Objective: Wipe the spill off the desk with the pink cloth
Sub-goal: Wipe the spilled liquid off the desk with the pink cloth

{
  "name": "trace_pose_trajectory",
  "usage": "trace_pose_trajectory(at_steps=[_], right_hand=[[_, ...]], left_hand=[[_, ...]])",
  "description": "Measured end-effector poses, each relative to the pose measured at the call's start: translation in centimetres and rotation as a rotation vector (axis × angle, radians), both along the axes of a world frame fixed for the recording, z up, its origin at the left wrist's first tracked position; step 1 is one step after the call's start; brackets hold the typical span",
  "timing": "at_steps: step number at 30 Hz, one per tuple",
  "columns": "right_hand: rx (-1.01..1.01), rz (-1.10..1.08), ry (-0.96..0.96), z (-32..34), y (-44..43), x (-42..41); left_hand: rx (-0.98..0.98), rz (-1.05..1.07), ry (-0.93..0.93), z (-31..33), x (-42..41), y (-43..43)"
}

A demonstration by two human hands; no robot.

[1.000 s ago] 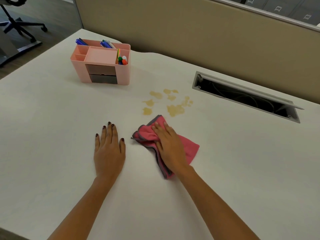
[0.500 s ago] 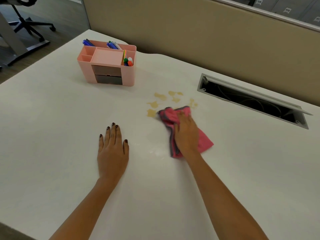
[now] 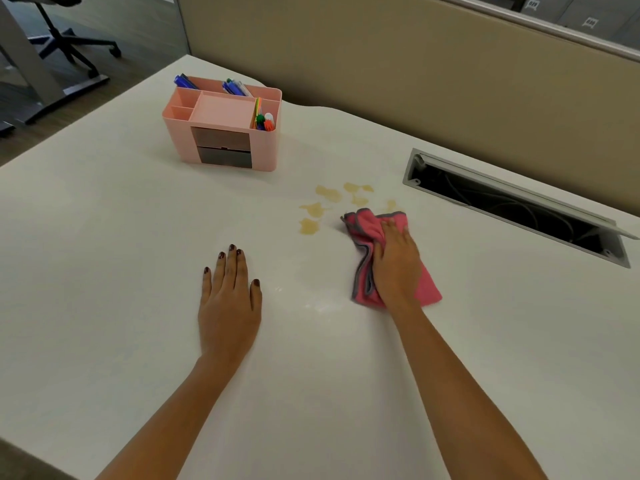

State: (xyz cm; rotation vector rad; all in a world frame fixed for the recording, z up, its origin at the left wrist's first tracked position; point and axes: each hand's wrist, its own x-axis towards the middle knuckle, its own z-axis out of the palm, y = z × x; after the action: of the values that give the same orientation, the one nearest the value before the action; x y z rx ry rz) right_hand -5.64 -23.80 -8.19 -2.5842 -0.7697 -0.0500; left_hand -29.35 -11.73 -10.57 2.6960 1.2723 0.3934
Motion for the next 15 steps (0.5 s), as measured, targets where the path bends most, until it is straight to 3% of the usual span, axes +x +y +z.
trace_pose_trajectory(at_steps=[2,7,15], right_hand=[[-0.026,0.013,-0.017,0.2,0.4,-1.0],[-0.042,0.348,-0.053,0.3,0.7,-6.3],[-0.021,0.287,-0.019,-0.4,5.4,-5.4]], left_hand=[[-0.002,0.003,-0.004,0.0,0.1,0.0],[0.001,0.010,0.001,0.1,0.1,-0.1],[0.008,0.007,-0.009,0.2,0.1,-0.2]])
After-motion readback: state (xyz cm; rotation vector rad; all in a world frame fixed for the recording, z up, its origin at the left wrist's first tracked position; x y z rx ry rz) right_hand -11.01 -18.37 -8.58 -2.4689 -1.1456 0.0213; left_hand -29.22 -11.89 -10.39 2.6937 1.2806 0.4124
